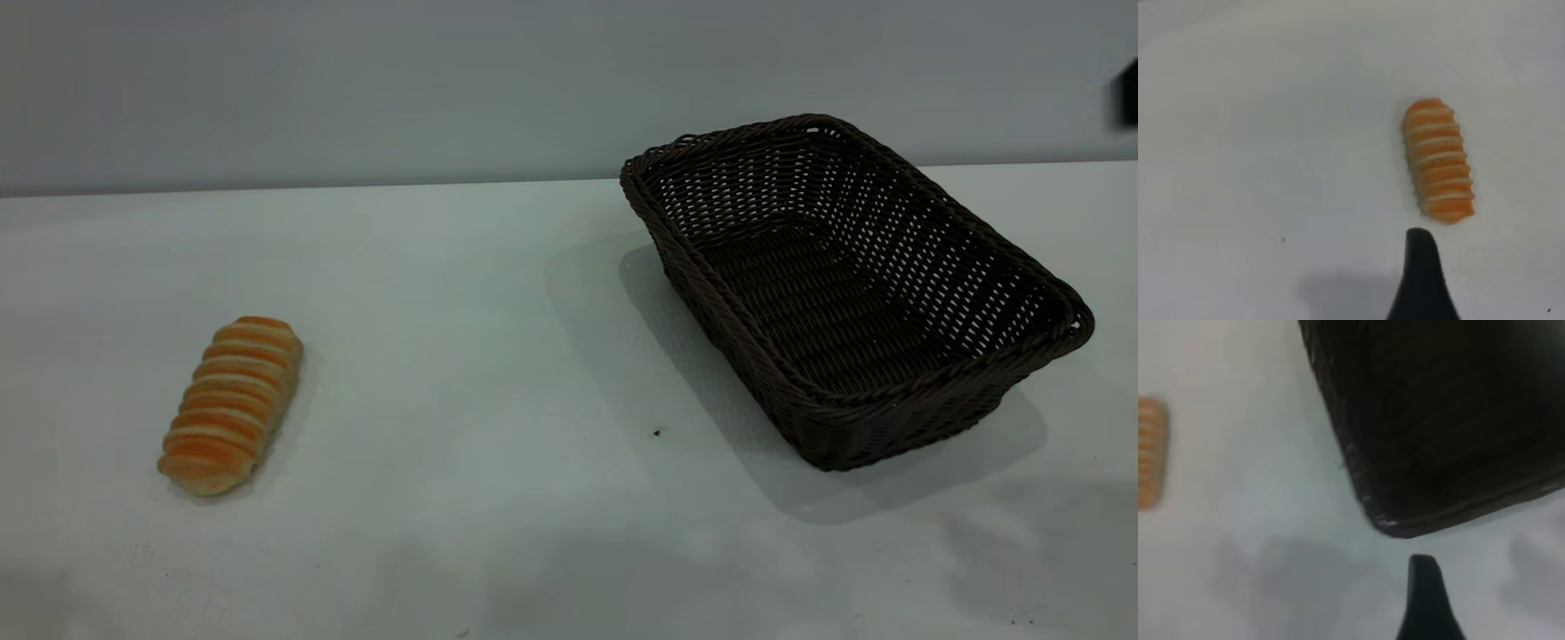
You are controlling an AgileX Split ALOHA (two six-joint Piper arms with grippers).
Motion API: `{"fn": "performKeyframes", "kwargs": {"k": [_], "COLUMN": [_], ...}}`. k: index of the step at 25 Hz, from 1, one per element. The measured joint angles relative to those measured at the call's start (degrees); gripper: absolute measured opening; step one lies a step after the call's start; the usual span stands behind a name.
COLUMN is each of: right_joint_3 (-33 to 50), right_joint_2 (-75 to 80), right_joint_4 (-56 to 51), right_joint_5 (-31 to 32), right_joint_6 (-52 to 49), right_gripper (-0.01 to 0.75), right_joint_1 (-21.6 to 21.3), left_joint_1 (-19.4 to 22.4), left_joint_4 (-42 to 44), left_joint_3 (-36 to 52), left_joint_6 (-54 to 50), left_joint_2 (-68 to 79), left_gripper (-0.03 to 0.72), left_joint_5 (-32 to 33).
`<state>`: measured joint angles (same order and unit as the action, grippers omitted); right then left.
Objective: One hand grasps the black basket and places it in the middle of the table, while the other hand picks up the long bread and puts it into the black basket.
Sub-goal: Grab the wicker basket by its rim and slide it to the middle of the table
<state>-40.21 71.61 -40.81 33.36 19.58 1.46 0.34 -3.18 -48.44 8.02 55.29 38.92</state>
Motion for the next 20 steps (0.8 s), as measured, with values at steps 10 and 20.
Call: {"fn": "performKeyframes", "kwargs": {"k": [10,20], "right_joint_3": [-1.79,-3.52], "right_joint_2": [28.89,42.35], "right_joint_4": [-28.59,-46.98], "right_joint_5": [-3.43,-11.74], "right_joint_6": [-0.51,2.51], "right_gripper": [0.539,0.534], "right_joint_1": [0.00,0.00], "left_joint_1": [0.00,0.00], "left_joint_4": [-0.51,-0.57], "left_joint_3": [-0.04,-0.04], "left_joint_6": [1.31,1.41], "left_joint_2": [4.73,4.73], "left_gripper": [0.581,0.581], "left_joint_5": [-4.19,-4.19]}}
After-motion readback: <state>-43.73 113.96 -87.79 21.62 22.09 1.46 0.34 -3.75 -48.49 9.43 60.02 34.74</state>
